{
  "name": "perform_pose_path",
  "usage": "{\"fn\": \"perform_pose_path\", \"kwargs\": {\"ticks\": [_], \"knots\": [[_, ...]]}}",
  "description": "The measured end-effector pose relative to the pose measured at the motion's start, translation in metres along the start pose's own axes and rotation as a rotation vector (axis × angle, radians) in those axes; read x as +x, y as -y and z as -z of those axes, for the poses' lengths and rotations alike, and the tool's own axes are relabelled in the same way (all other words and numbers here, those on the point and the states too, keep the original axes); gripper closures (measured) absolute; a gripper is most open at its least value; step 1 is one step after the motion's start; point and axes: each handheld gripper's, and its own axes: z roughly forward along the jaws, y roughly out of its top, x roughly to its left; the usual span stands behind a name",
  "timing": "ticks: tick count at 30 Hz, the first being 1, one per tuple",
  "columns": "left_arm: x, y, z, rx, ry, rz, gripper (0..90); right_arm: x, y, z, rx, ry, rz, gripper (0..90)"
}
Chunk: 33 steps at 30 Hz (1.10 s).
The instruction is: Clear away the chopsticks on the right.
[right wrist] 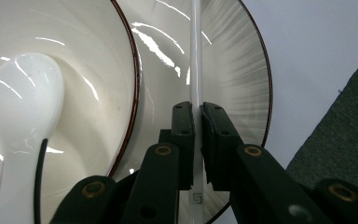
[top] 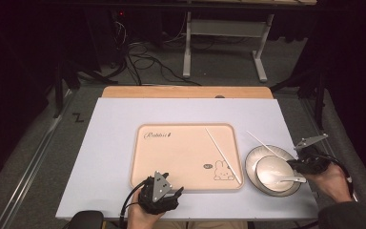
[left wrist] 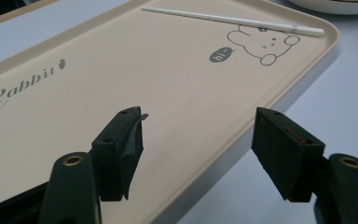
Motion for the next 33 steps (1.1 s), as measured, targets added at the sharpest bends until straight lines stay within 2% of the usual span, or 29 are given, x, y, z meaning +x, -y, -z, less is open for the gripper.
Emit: {"fn": "perform_pose_path", "kwargs": {"ticks": [5,8,13,16,18,27,33], "knots": [[-0.001,0.0,-0.001,-0.003,0.005,0.004,34.0,0.002,-0.001,0.0,-0.001,0.013,-0.005,85.6],[-0.001,0.0,-0.002,-0.002,0.008,0.006,34.0,0.003,0.0,0.002,-0.021,0.014,-0.011,85.7],[0.0,0.001,-0.006,0.013,0.013,0.002,34.0,0.004,0.001,0.009,-0.044,0.051,-0.029,85.9],[-0.002,0.0,-0.008,0.013,0.027,0.006,34.0,0.006,0.002,0.015,-0.071,0.062,-0.056,85.9],[-0.002,0.0,-0.009,0.023,0.036,-0.005,34.0,0.007,0.003,0.02,-0.088,0.067,-0.066,85.9],[-0.006,0.001,-0.02,0.042,0.082,-0.007,34.0,0.018,0.009,0.044,-0.141,0.103,-0.094,85.9],[-0.01,0.001,-0.027,0.055,0.112,-0.013,33.9,0.034,0.011,0.063,-0.172,0.119,-0.103,85.9]]}}
